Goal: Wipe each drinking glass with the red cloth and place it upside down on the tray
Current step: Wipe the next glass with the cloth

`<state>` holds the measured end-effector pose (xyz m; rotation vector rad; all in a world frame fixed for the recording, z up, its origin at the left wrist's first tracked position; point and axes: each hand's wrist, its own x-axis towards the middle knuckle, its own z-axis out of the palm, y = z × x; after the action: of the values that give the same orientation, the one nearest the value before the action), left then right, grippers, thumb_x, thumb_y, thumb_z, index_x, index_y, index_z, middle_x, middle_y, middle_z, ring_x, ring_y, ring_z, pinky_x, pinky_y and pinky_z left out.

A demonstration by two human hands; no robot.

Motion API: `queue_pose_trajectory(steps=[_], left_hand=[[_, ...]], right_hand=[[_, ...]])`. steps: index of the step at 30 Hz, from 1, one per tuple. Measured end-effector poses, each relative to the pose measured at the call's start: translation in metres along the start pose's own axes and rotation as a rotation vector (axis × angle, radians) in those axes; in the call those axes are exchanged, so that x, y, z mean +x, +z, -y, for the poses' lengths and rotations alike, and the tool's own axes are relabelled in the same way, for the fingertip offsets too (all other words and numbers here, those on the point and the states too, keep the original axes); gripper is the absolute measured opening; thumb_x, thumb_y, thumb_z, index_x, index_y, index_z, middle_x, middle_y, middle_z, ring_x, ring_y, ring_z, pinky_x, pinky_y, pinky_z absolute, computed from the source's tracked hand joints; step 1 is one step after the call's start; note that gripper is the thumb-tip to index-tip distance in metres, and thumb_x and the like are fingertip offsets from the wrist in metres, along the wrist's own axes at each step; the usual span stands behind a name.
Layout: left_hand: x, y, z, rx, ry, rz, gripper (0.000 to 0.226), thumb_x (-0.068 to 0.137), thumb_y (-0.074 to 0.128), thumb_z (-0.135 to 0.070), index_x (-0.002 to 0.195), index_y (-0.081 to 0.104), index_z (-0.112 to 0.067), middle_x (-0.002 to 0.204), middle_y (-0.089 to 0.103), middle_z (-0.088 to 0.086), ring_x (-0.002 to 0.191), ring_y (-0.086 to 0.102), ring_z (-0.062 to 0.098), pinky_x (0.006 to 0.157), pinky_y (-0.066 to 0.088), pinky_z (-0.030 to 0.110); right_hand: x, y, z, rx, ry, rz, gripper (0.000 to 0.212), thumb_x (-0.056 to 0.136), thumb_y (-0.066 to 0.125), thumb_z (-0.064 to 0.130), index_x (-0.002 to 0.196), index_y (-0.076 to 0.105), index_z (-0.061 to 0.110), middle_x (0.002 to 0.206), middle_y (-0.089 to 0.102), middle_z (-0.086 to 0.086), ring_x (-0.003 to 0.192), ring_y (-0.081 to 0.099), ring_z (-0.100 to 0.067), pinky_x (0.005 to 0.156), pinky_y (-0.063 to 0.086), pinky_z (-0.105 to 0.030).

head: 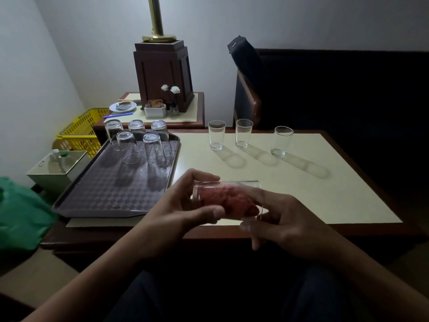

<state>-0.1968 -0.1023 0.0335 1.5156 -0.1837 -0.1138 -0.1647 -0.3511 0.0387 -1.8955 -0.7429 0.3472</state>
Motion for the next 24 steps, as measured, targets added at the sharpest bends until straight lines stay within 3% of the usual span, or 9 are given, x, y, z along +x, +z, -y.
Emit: queue_pose_trajectory(steps=[3,5,8,10,13,15,18,20,24], left_hand=[[0.001,0.001,0.002,0.020,-0.001,-0.021,0.053,0.081,0.081,0.004,0.127,0.060,-0.011,0.104,0.070,0.010,0.087,0.070,0.019,0.077,0.056,0.025],[0.003,0.005,0.000,-0.156,-0.168,-0.028,0.046,0.088,0.078,-0.009,0.131,0.062,-0.014,0.117,0.070,0.018,0.082,0.068,0.026,0.071,0.058,0.028],[0.003,0.005,0.001,-0.237,-0.265,-0.016,0.041,0.095,0.071,-0.023,0.131,0.061,-0.006,0.118,0.066,0.025,0.074,0.062,0.028,0.061,0.054,0.027],[0.002,0.003,0.001,-0.155,-0.161,-0.021,0.044,0.089,0.080,-0.013,0.129,0.060,-0.008,0.114,0.066,0.021,0.081,0.066,0.028,0.070,0.058,0.030],[0.000,0.002,0.003,0.018,0.036,-0.034,0.051,0.081,0.078,0.008,0.125,0.057,-0.007,0.103,0.071,0.014,0.090,0.070,0.023,0.081,0.057,0.027],[0.000,0.004,0.004,0.030,0.053,-0.048,0.052,0.082,0.077,0.008,0.128,0.059,-0.009,0.105,0.074,0.013,0.093,0.072,0.022,0.081,0.057,0.026],[0.003,0.007,0.000,-0.208,-0.185,-0.022,0.042,0.096,0.073,-0.023,0.134,0.060,-0.011,0.115,0.071,0.021,0.083,0.070,0.025,0.069,0.057,0.027],[0.002,0.005,0.000,-0.224,-0.238,-0.002,0.042,0.098,0.070,-0.029,0.130,0.060,-0.003,0.106,0.067,0.023,0.075,0.065,0.023,0.063,0.055,0.027],[-0.005,-0.002,-0.005,0.123,0.054,-0.007,0.045,0.084,0.080,-0.004,0.124,0.061,-0.009,0.104,0.070,0.019,0.091,0.073,0.026,0.080,0.057,0.028]], right_hand=[[0.002,-0.002,-0.001,0.044,0.010,-0.016,0.058,0.097,0.073,0.001,0.140,0.066,0.039,0.103,0.079,0.006,0.068,0.071,-0.016,0.069,0.057,-0.029],[0.004,0.000,-0.005,-0.012,-0.016,-0.057,0.052,0.099,0.070,0.002,0.138,0.068,0.036,0.111,0.076,0.016,0.090,0.074,-0.008,0.079,0.059,-0.028],[0.004,0.004,-0.011,-0.068,-0.048,-0.055,0.052,0.100,0.072,0.009,0.139,0.067,0.043,0.141,0.064,0.022,0.128,0.064,-0.008,0.098,0.061,-0.044],[0.005,0.005,-0.013,-0.025,-0.027,-0.041,0.053,0.097,0.076,0.017,0.139,0.066,0.047,0.133,0.071,0.018,0.121,0.069,-0.012,0.099,0.061,-0.042],[0.007,0.009,-0.014,0.191,0.027,-0.043,0.046,0.091,0.075,0.023,0.136,0.070,0.032,0.101,0.081,0.001,0.092,0.078,-0.022,0.084,0.064,-0.038],[0.008,0.012,-0.015,0.271,0.021,-0.065,0.040,0.091,0.074,0.022,0.130,0.075,0.027,0.106,0.081,-0.001,0.099,0.078,-0.021,0.089,0.064,-0.038],[0.008,0.014,-0.018,0.158,-0.088,-0.096,0.039,0.096,0.073,0.011,0.133,0.074,0.024,0.135,0.073,0.007,0.130,0.067,-0.012,0.106,0.054,-0.028],[0.008,0.014,-0.018,0.089,-0.106,-0.093,0.042,0.096,0.073,0.008,0.136,0.072,0.023,0.139,0.071,0.012,0.134,0.063,-0.007,0.106,0.049,-0.019],[0.005,0.015,-0.014,0.304,-0.013,-0.013,0.038,0.094,0.071,0.014,0.129,0.075,0.028,0.122,0.080,0.000,0.119,0.074,-0.019,0.103,0.057,-0.029]])
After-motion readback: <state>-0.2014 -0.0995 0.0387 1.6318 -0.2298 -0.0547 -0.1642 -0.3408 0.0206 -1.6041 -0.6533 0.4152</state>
